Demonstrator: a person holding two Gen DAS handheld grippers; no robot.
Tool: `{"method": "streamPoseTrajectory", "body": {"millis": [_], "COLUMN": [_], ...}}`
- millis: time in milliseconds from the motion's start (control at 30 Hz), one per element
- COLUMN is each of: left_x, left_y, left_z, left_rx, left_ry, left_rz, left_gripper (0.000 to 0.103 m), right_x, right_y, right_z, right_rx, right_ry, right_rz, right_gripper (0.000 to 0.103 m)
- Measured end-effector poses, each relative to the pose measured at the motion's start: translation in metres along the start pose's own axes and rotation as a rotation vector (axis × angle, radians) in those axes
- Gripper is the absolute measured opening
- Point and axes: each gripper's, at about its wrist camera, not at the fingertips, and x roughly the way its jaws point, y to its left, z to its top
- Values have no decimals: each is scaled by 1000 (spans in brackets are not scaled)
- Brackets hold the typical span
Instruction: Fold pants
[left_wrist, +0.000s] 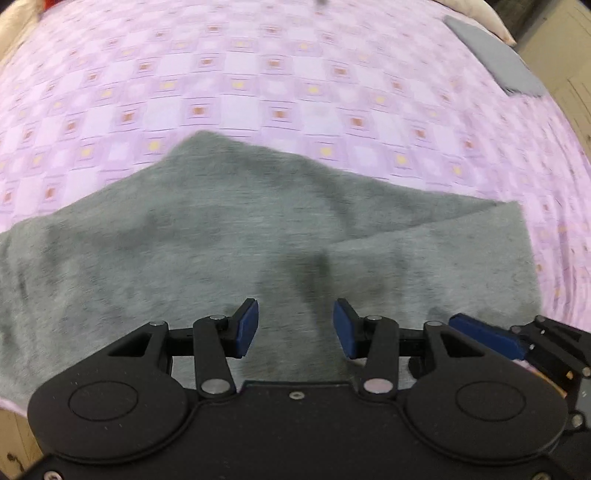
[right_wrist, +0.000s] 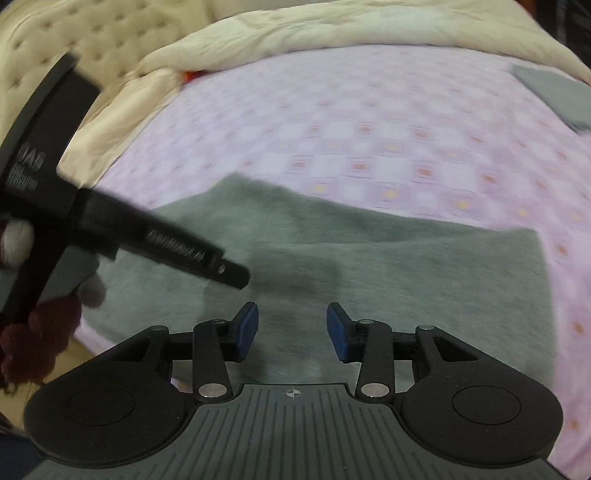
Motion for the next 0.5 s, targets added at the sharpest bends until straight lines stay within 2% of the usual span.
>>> {"method": "streamPoseTrajectory", "body": {"millis": [100,200,267,300,400,500], "left_x": [14,34,48,48,41,31], "left_y": [-20,-34,-36,-36,-35,-24], "left_z": [-1,-10,-19,-23,-34,-39], "left_rx": [79,150,192,213,268,217], "left_ry": [23,77,125,116,107,92], "left_rz": [-26,6,41,50,72,107], "left_gripper": [53,53,56,58,59,57], "right_x": [-5,-4,1,2,-5,-7], "right_y": [-25,-58,-77,-84,-95,-94], "right_z": [-8,-14,-18,-19,-12,3], "right_rx": [81,175,226,239,235,189], "right_ry": [18,73,142,166,153,83], "right_rz": [-83,-184,-254,-276,-265,-219], "right_gripper": [39,37,25,23,22,22]}}
